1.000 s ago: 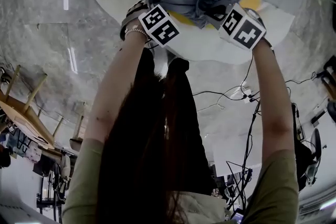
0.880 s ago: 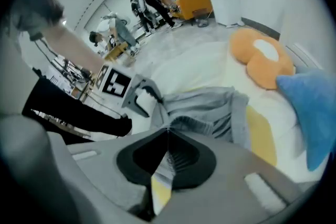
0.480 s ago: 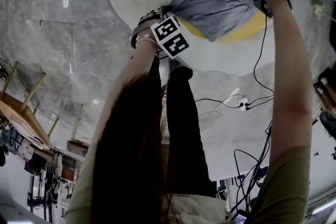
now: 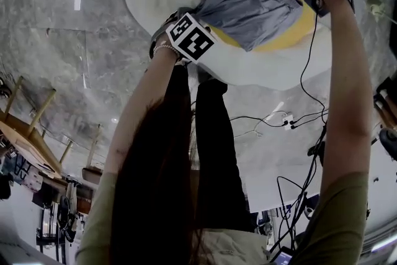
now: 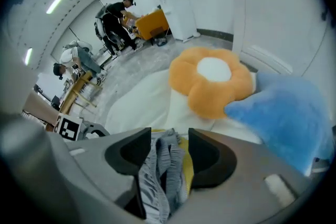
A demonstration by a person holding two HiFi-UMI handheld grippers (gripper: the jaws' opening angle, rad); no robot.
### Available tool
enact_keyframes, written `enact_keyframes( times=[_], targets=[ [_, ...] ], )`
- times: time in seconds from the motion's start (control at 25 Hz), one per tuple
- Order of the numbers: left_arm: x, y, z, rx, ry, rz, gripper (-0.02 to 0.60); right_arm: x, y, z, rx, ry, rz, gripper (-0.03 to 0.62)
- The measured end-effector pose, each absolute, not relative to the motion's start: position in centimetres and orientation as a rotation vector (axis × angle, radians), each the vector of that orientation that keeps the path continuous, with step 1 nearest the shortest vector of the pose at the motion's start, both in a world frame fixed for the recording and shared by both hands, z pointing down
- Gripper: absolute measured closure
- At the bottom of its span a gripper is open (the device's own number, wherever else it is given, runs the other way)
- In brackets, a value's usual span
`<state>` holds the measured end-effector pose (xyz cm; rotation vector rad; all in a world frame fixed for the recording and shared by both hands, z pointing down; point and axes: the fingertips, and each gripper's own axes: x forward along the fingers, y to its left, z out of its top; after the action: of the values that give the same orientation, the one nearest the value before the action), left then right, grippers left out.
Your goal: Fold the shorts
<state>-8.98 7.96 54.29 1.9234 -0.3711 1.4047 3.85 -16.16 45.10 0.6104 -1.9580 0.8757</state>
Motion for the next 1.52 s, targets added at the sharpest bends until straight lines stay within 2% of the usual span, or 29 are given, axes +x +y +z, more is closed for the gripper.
enact_keyframes(
  times=[0.12,0.28,0.4,0.56,0.64,0.72,0.76,0.88,1.04,1.24,1.32,1.52],
  targets=[
    [-10.0,5.8,52.4,1.904,-0.484,1.296,0.324,7.9,-15.4,42.2,0.696,-2.037,0.858,0.384],
    [-9.9,0.5,48.2,2.073,-0.603,1.191,0.324,13.9,-8.4,43.8,0.735,-1.928,0.930,0.384],
    [-4.4,-2.4,46.4,2.300,-0.405,1.175,0.324,17.0,-4.0,46.7,0.804,-1.818,0.983,0.384],
    [1.7,-3.4,47.1,2.419,-0.066,1.261,0.262,17.6,-1.9,49.6,0.888,-1.774,1.081,0.384],
    [2.9,-3.6,48.2,2.389,0.027,1.319,0.255,17.4,-1.4,50.5,0.860,-1.767,1.094,0.387],
    [3.1,-3.8,49.6,2.355,0.092,1.402,0.245,17.5,-1.6,50.5,0.858,-1.779,1.074,0.435],
    [2.9,-4.0,50.3,2.344,0.109,1.440,0.236,17.7,-1.9,50.4,0.874,-1.790,1.072,0.498],
    [2.0,-5.1,52.1,2.323,0.079,1.511,0.227,18.2,-2.7,50.3,0.899,-1.804,1.098,0.540],
    [1.2,-7.1,52.9,2.301,-0.037,1.527,0.224,19.4,-2.7,51.3,0.939,-1.711,1.091,0.542],
    [1.4,-6.4,50.1,2.410,-0.019,1.478,0.224,19.6,-2.5,50.2,1.033,-1.728,1.077,0.515],
    [1.6,-4.6,48.6,2.490,0.089,1.458,0.224,19.5,-1.8,49.0,1.034,-1.774,1.026,0.364],
    [2.7,-1.0,49.7,2.548,0.396,1.555,0.224,16.8,1.1,46.6,0.876,-1.869,0.767,0.358]
  ],
)
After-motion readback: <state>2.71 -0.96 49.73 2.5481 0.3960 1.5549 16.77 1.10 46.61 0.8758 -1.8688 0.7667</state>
